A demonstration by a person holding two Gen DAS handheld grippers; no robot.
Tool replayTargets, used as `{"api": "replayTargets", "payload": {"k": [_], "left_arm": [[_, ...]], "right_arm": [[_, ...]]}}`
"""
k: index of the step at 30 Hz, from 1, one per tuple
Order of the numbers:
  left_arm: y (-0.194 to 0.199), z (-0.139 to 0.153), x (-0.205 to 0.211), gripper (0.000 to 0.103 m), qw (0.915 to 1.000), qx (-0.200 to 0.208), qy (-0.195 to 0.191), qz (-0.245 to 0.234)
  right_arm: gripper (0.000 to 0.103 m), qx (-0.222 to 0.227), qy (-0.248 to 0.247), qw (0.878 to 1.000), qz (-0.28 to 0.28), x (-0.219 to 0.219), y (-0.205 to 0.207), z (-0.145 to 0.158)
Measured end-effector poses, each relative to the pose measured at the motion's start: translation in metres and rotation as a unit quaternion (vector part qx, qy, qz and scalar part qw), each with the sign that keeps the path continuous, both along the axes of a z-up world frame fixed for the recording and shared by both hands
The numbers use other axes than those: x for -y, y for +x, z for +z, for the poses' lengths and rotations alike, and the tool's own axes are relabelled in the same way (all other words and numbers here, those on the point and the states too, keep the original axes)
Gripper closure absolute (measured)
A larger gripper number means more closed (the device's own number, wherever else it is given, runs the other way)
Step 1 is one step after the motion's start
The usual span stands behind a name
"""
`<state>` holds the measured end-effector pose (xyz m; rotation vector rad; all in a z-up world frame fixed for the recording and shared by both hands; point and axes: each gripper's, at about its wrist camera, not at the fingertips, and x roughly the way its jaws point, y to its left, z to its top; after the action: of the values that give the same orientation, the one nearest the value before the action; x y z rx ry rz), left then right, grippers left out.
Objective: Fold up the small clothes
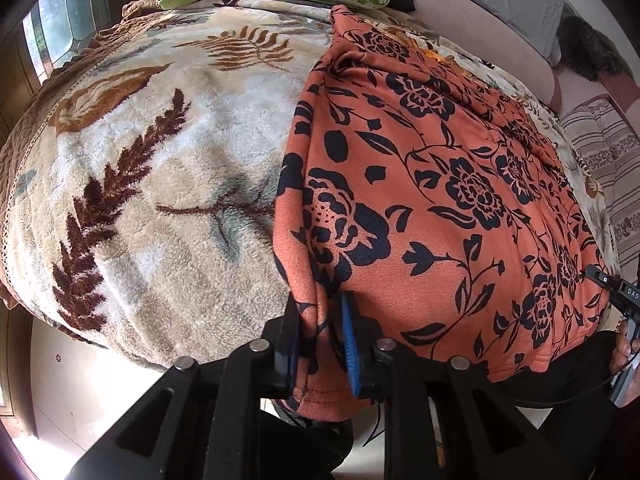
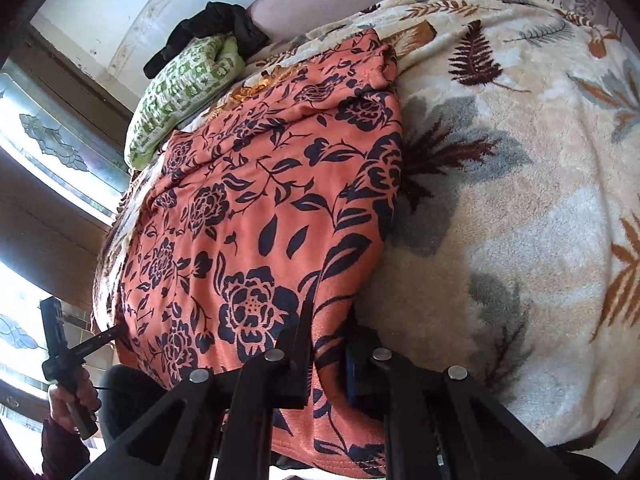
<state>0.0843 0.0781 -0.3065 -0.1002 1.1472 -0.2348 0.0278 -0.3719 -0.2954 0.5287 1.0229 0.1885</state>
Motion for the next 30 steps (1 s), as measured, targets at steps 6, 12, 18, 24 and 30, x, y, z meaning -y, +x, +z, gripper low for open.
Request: {"api": "replayTargets", "payload": {"k": [6, 12, 18, 24, 30], "left_arm": [[0.003, -0.002, 0.008, 0.082, 0.9997, 0.009, 0.019, -0.008], [0.005, 0.009, -0.008, 0.096, 0.9993, 0.006, -0.036, 0.008], [0.0, 0.059, 0.001, 0.096, 0.9959, 0.052, -0.071, -0.019], [0.018, 0.11, -0.002, 0.096, 0.9892, 0.09, -0.111, -0.031], [0.074, 0.125, -0.001, 0.096, 0.9869, 0.088, -0.131, -0.034]], "right_arm": [[0.085, -0.045, 0.05, 0.997, -0.025, 0.013, 0.003, -0.014], [0.091, -0.01, 0.024, 1.0, 0.012, -0.001, 0.0, -0.005], [0.092, 0.06, 0.083, 0.995, -0.004, 0.009, -0.008, 0.019], [0.092, 0.101, 0.195, 0.975, -0.031, 0.033, -0.001, 0.031], [0.092, 0.111, 0.305, 0.943, -0.072, 0.055, 0.04, 0.033]]}}
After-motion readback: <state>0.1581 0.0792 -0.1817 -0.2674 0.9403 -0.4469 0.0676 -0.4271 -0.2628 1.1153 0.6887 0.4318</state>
